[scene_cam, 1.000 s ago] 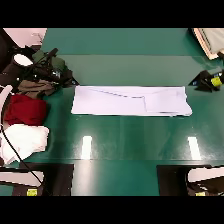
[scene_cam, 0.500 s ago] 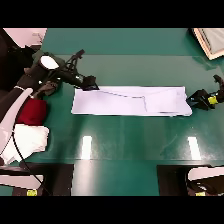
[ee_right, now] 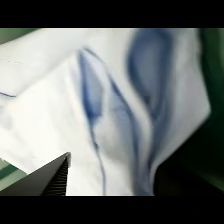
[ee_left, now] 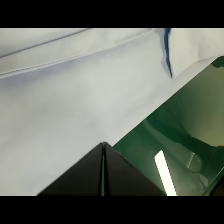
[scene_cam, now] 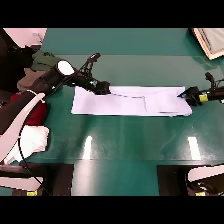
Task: Fold the shirts.
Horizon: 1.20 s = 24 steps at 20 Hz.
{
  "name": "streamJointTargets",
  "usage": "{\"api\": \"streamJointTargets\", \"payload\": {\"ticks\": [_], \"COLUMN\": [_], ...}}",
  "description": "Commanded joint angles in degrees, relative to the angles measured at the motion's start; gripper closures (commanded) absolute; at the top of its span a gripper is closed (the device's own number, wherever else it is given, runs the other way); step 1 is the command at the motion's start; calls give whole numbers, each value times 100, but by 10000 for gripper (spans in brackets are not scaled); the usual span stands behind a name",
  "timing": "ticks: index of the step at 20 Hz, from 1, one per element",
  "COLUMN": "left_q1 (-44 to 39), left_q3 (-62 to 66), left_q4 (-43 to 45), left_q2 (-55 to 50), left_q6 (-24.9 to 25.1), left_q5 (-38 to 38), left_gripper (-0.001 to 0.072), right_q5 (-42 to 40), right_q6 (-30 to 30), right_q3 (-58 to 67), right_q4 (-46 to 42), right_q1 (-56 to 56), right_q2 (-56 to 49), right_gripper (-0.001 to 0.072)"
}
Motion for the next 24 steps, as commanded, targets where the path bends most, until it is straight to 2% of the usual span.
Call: {"api": "streamJointTargets", "payload": {"ticks": [1, 3, 6, 11, 16, 21, 24], "left_q1": [-136, -136, -136, -138, -345, -605, -605], "left_q3": [7, 9, 20, 363, 1279, 1891, 1884], "left_q4": [354, 354, 319, 197, 37, -15, -42], "left_q2": [-2, -26, -254, -874, -1602, -2321, -2396], "left_q6": [-142, -308, -321, -319, -306, -323, -321], "left_q5": [177, 369, 472, 470, 514, 634, 697], "left_gripper": [682, 682, 682, 682, 682, 682, 682], "right_q5": [-4, 157, 525, 837, 1130, 1132, 1093], "right_q6": [-55, -52, -50, 442, 1163, 1473, 1508], "right_q3": [286, 463, 667, 1255, 2507, 3624, 3952], "right_q4": [90, 92, 90, 81, 90, 81, 76], "right_q1": [446, 643, 850, 1121, 1827, 2586, 2968], "right_q2": [-11, -11, -11, -4, 101, 273, 271], "right_gripper": [210, 356, 697, 698, 699, 699, 699]}}
